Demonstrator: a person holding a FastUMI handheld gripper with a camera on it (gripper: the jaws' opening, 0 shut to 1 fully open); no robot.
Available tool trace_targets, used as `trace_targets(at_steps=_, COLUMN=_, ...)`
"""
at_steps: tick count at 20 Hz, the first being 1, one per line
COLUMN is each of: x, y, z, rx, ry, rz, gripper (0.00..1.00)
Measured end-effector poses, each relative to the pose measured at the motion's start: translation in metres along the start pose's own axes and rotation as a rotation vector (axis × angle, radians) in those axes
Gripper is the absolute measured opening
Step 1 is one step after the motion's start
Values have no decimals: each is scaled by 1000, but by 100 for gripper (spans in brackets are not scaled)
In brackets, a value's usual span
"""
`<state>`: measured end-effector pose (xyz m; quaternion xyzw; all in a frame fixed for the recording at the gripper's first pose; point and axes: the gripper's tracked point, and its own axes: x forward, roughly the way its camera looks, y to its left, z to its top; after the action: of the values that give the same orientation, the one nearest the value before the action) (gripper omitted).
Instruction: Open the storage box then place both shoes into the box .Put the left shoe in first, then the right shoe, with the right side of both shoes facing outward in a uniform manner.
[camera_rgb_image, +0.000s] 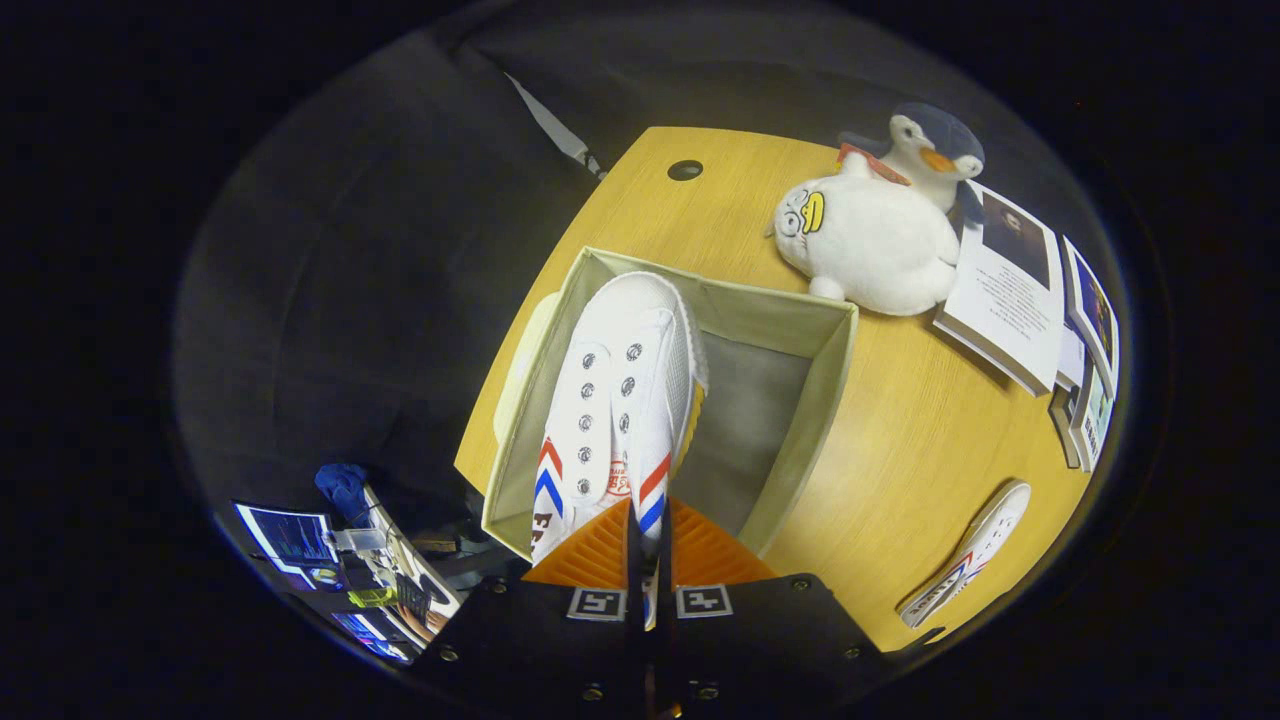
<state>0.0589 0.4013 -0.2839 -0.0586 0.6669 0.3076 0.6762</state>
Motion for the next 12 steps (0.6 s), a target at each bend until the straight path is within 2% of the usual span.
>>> trace_targets(at_steps=5, x=20, y=2, z=5, rx=-7, ry=27, rz=-31, gripper=4)
trace_targets(at_steps=8, x=17, y=15, z=13, rx=0, ry=-1, rz=34, gripper=23)
trace_targets(at_steps=9, x=12, y=15, z=17, rx=-18, ry=-11, rz=35, gripper=25)
trace_targets(at_steps=11, x=2, y=9, z=22, rx=-56, ry=-44, rz=16, gripper=68)
trace_targets(at_steps=12, x=-3, y=9, z=20, rx=-66, ry=-53, rz=9, gripper=77)
